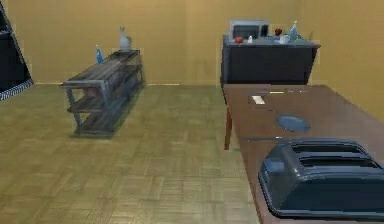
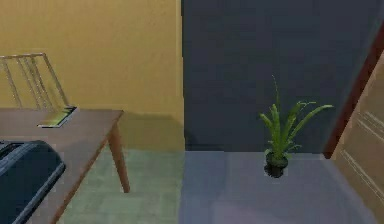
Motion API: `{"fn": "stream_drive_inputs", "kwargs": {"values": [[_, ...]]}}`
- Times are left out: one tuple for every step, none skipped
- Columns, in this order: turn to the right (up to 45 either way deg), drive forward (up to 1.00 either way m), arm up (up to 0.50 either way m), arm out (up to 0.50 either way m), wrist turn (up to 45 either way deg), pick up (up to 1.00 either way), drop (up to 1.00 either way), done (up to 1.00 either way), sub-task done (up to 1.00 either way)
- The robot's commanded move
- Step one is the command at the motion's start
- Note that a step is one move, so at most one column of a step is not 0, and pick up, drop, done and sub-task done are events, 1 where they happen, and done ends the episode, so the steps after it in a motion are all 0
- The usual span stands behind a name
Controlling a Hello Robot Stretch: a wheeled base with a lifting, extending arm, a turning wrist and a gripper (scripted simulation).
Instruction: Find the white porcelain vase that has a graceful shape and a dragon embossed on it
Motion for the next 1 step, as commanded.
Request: {"fn": "stream_drive_inputs", "kwargs": {"values": [[0.0, 0.45, 0.00, 0.00, 0.0, 0.00, 0.00, 0.00, 0.00]]}}
